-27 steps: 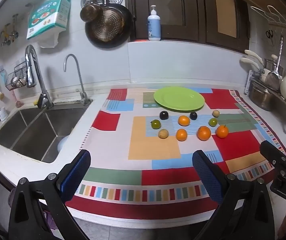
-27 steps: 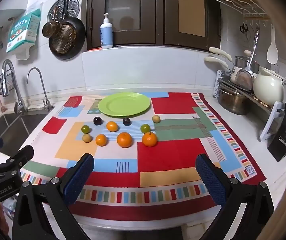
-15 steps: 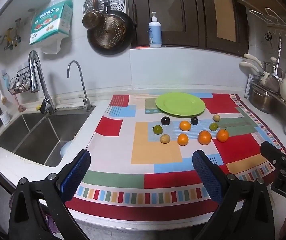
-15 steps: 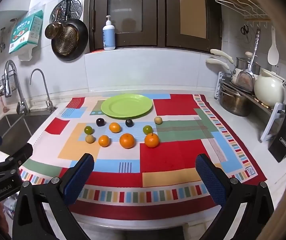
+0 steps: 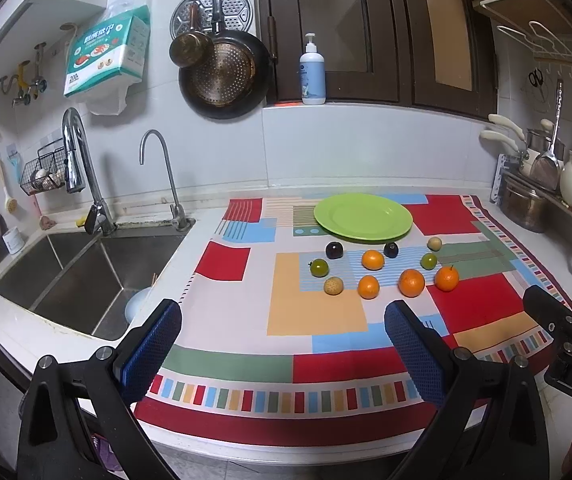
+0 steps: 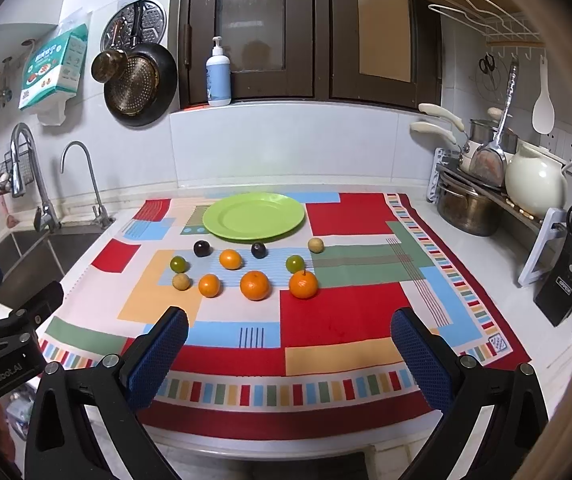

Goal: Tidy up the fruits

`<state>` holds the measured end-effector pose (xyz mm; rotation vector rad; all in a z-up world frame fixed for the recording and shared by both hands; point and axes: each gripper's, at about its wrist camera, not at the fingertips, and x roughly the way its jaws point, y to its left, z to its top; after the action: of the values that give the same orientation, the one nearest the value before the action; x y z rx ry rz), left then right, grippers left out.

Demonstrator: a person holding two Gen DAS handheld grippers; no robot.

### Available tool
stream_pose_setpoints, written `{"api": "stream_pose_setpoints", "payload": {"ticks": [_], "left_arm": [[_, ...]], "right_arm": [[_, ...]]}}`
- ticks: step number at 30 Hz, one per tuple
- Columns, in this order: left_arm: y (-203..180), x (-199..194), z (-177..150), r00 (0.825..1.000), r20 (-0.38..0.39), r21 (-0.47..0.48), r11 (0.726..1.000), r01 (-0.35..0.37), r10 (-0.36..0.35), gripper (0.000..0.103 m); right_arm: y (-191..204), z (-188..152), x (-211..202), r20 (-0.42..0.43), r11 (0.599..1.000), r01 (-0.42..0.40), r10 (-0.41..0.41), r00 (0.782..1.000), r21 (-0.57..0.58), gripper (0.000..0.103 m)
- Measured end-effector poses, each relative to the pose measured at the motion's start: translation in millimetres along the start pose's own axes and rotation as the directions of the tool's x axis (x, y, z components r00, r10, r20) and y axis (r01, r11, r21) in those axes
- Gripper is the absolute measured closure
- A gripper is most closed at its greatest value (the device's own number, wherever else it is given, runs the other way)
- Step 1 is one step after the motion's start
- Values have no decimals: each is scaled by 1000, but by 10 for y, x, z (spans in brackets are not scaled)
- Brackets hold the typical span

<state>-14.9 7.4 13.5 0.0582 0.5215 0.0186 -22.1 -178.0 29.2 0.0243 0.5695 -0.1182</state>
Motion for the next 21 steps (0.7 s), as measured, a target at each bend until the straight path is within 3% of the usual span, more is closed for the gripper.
{"api": "stream_pose_setpoints", "payload": {"ticks": [21], "left_arm": [[32,-98,64,999,32,-6,1000,8,-8,0]], "right_arm": [[36,77,-117,46,1000,-16,16,999,-6,1]]}}
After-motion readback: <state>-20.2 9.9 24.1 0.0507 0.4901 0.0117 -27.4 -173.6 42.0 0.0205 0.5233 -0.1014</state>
